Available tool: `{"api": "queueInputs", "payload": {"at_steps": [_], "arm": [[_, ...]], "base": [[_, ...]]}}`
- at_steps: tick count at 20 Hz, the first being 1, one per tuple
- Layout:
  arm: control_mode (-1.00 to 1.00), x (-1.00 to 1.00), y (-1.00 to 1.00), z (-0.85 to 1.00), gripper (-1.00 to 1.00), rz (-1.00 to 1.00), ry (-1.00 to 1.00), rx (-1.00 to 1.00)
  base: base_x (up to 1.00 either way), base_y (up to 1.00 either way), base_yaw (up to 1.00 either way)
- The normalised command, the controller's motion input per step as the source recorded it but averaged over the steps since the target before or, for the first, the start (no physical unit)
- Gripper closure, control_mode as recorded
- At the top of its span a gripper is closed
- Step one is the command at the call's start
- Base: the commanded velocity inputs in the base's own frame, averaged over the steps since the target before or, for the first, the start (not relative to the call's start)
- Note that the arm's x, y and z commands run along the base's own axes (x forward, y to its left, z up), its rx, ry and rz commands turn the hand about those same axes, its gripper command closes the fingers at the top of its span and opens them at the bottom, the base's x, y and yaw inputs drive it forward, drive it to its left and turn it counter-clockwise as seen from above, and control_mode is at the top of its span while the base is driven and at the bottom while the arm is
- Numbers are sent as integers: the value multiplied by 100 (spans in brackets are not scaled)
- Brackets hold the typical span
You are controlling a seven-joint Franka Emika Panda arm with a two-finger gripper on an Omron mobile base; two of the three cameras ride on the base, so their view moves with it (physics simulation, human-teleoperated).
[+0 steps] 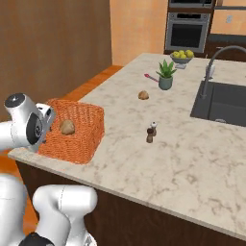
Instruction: Open the cabinet, pick up the bread from the cabinet and place it in the basket. Then move the basket to the dining counter.
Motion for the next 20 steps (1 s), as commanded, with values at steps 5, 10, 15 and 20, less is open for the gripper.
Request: {"api": "queueInputs", "payload": {"at_steps": [5, 10, 15, 20], "arm": [[-100, 100, -4, -30, 100, 10, 1, -2], [-100, 100, -4, -40, 100, 1, -8, -6], [-100, 100, -6, -40, 100, 0, -8, -10], [-100, 84, -3, -27, 100, -1, 2, -6]], "base": [[0, 0, 0], [0, 0, 0], [0, 0, 0], [0, 0, 0]]}}
